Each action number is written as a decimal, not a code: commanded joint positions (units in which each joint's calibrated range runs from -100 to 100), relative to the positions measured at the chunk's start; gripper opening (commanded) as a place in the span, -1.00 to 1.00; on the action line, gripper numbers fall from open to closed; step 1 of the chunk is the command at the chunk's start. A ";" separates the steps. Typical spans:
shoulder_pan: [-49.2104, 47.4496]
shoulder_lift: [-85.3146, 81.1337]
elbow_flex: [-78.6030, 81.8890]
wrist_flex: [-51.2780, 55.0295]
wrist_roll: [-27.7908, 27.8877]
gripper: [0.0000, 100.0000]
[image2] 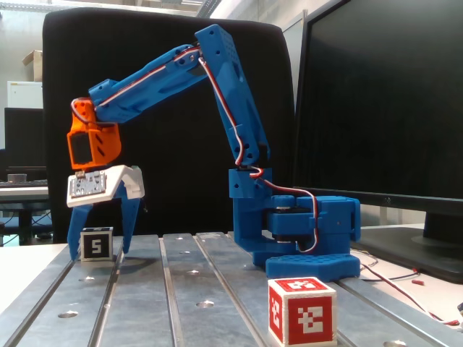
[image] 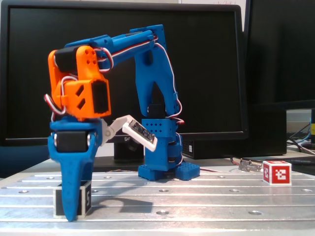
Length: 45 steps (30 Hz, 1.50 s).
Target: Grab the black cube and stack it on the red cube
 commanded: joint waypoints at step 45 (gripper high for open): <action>-0.84 -0.36 -3.59 -0.04 0.17 -0.53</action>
